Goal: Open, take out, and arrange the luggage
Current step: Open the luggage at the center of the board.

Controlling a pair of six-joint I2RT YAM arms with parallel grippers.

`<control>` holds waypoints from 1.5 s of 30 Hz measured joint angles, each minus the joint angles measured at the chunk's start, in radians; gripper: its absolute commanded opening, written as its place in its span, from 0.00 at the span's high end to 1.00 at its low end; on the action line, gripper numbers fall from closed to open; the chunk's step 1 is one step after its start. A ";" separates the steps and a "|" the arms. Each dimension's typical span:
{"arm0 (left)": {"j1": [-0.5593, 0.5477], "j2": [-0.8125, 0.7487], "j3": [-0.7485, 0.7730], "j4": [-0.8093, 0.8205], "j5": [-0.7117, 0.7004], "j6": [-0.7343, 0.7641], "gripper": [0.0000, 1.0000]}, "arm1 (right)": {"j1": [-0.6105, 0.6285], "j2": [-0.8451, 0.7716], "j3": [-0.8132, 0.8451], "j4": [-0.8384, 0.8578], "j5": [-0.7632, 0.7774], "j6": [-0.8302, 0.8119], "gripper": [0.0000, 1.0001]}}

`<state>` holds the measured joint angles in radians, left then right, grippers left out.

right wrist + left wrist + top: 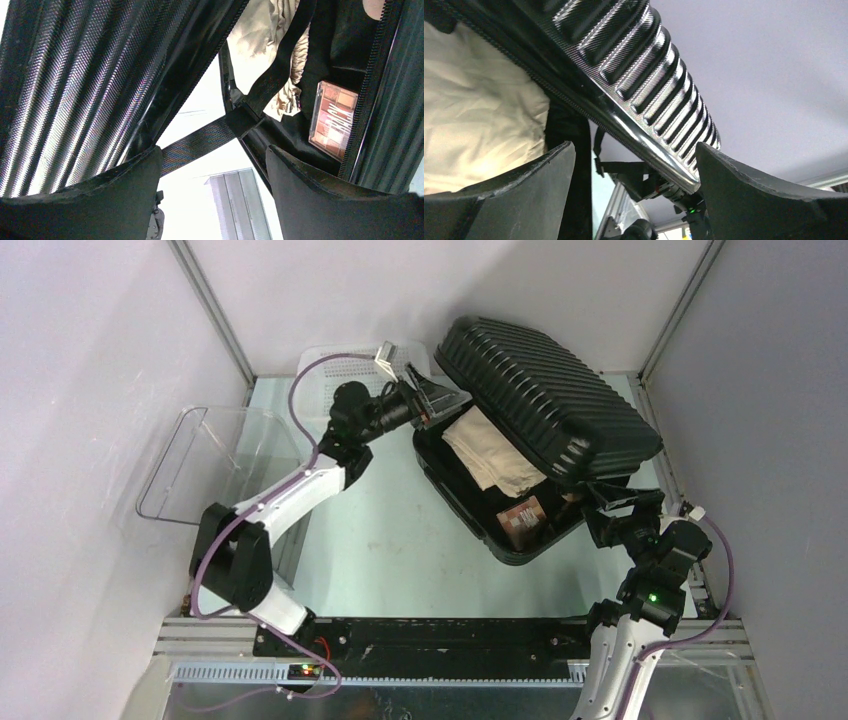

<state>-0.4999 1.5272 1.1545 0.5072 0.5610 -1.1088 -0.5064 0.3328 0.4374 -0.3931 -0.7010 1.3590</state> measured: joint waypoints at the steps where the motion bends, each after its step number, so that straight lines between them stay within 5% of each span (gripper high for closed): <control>1: -0.006 0.014 0.003 0.030 0.000 -0.023 0.05 | 0.002 0.000 0.000 0.004 0.000 0.002 0.20; 6: -0.036 0.093 0.038 0.125 -0.021 -0.109 0.08 | 0.006 0.000 0.000 0.008 0.000 0.003 0.20; 10: -0.048 0.154 0.071 0.214 -0.051 -0.191 0.19 | 0.011 -0.002 0.000 0.006 0.000 -0.001 0.20; 13: -0.050 0.196 0.100 0.276 -0.066 -0.255 0.40 | 0.021 -0.003 0.001 0.006 0.000 -0.006 0.20; 14: -0.051 0.211 0.114 0.291 -0.070 -0.274 0.58 | 0.026 -0.003 0.003 0.005 0.002 -0.013 0.20; 16: -0.051 0.234 0.140 0.304 -0.074 -0.310 0.76 | 0.034 -0.002 0.021 -0.009 0.006 -0.034 0.20; 20: -0.056 0.275 0.199 0.314 -0.078 -0.356 0.97 | 0.053 0.024 0.137 -0.112 0.032 -0.142 0.20; 33: -0.077 0.360 0.363 0.287 -0.099 -0.462 1.00 | 0.077 0.034 0.541 -0.621 0.154 -0.619 0.26; 45: -0.090 0.362 0.406 0.215 -0.151 -0.474 1.00 | 0.090 0.243 0.999 -0.570 0.220 -0.925 0.22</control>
<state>-0.5903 1.8893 1.5608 0.7219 0.4099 -1.5826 -0.4160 0.5755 1.4368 -0.9634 -0.4808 0.4335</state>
